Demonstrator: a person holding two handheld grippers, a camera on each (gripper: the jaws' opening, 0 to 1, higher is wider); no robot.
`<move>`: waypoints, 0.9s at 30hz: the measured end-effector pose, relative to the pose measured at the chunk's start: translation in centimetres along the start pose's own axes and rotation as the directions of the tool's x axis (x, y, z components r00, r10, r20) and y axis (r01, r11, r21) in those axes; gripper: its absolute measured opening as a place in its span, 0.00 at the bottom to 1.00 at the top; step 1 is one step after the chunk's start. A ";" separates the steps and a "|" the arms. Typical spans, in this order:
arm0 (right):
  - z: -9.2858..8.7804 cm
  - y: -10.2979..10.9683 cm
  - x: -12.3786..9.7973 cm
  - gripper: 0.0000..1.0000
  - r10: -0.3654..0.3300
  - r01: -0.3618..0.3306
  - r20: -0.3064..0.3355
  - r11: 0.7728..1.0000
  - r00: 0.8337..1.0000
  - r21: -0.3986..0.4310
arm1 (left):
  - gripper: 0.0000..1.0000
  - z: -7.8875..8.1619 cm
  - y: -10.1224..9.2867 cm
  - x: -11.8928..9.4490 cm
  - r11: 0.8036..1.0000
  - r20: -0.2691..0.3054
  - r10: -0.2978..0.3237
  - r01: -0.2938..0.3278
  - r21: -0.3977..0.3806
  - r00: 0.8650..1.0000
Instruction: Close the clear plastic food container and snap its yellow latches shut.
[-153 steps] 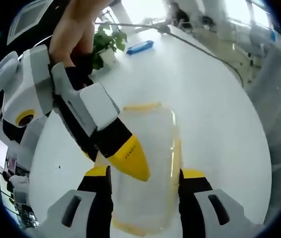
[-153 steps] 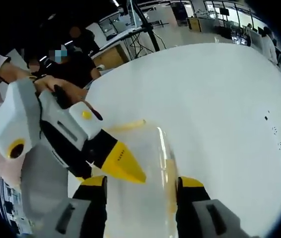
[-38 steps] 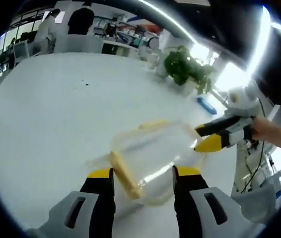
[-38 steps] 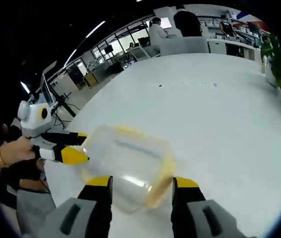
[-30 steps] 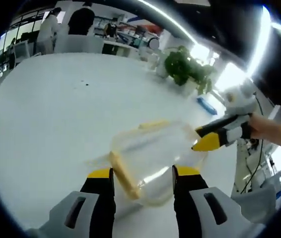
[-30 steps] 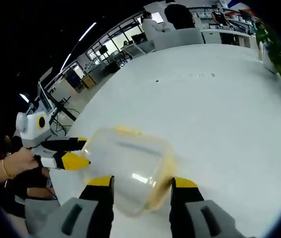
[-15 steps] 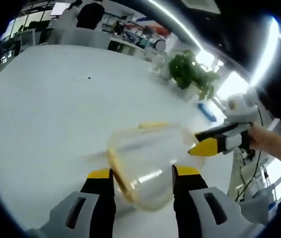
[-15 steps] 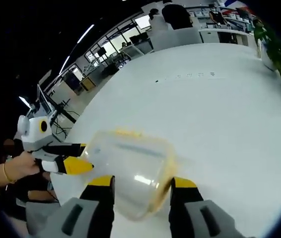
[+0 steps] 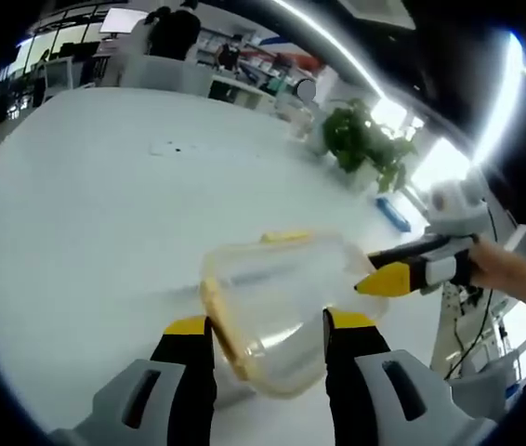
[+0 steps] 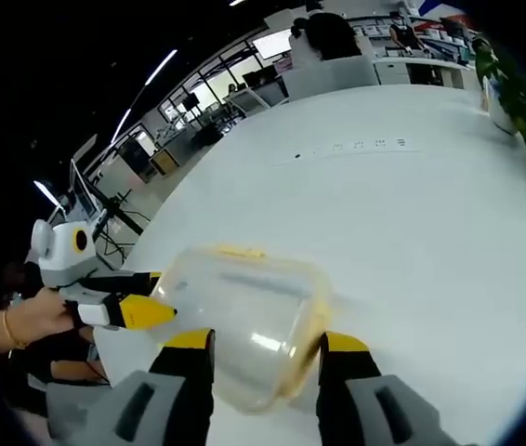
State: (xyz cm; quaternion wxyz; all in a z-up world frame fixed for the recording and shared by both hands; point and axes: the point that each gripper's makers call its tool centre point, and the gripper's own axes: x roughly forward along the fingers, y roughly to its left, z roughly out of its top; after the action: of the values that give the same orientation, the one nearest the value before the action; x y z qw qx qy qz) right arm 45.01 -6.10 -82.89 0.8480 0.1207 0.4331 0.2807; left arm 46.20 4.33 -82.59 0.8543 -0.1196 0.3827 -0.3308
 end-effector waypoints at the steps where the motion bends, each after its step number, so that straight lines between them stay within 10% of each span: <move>1: 0.1 0.2 0.2 0.42 0.002 -0.002 -0.001 1.000 1.000 -0.001 | 0.44 0.0 0.2 -0.2 1.000 0.000 0.002 -0.002 -0.001 1.000; 27: 4.3 2.2 5.2 0.42 0.028 -0.027 0.041 0.999 0.999 -0.024 | 0.45 3.3 6.1 -1.0 0.999 0.049 0.040 -0.039 -0.017 0.998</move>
State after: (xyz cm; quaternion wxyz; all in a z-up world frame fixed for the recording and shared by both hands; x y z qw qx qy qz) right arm 50.09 -1.16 -82.83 0.8542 0.1224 0.4106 0.2946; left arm 51.08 9.42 -82.58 0.8690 -0.1269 0.3663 -0.3077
